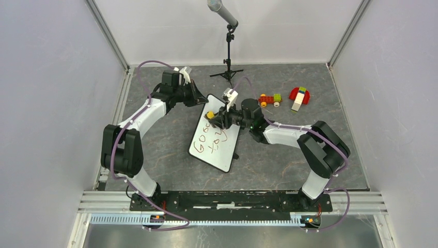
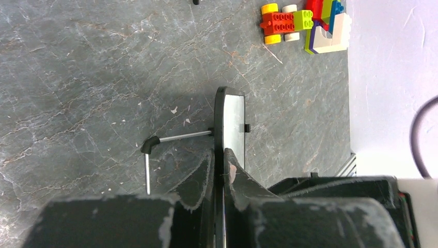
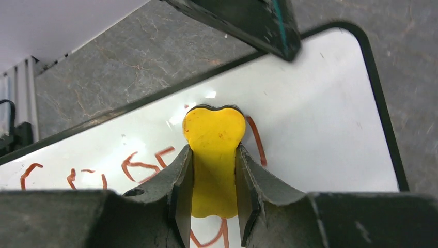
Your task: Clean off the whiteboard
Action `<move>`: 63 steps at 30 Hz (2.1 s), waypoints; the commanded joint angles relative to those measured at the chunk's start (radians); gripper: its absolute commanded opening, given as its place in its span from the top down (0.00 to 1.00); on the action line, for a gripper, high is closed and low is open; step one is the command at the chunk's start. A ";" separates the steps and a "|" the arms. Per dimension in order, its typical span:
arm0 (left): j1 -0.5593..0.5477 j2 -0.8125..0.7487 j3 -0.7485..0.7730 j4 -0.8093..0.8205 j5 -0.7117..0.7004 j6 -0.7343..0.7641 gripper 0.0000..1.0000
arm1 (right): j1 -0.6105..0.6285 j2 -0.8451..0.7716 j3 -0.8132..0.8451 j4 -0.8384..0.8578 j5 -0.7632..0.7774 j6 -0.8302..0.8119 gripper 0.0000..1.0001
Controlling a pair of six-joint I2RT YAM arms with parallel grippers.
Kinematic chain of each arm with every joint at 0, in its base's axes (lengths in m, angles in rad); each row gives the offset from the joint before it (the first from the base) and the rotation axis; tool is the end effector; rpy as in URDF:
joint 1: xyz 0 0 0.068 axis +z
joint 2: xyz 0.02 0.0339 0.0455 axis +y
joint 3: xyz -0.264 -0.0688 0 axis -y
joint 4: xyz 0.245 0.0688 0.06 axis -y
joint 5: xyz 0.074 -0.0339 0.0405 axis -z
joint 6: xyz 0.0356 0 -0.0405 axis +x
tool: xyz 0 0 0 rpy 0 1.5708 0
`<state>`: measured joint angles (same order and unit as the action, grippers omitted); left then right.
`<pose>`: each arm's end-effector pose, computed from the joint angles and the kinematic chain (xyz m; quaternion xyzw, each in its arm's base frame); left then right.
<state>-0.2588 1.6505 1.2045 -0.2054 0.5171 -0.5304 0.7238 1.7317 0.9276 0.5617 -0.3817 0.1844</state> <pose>0.3545 -0.1121 0.2615 -0.0049 0.8738 -0.3764 0.3079 0.2755 0.2612 0.2136 -0.3187 0.7140 0.3997 0.4784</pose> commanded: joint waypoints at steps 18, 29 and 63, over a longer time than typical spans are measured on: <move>-0.054 -0.044 0.011 0.070 0.072 -0.018 0.98 | 0.063 0.080 0.137 -0.257 0.238 0.215 0.79; -0.057 -0.051 0.011 0.070 0.073 -0.018 0.98 | 0.031 0.051 -0.075 -0.157 0.312 0.249 0.79; -0.071 -0.066 0.005 0.066 0.061 -0.013 0.98 | 0.051 -0.085 -0.442 0.037 0.491 0.346 0.77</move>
<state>-0.2848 1.6268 1.1969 -0.1852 0.4778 -0.5304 0.7761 1.6341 0.6052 0.7425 0.0593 0.5365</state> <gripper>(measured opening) 0.120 0.355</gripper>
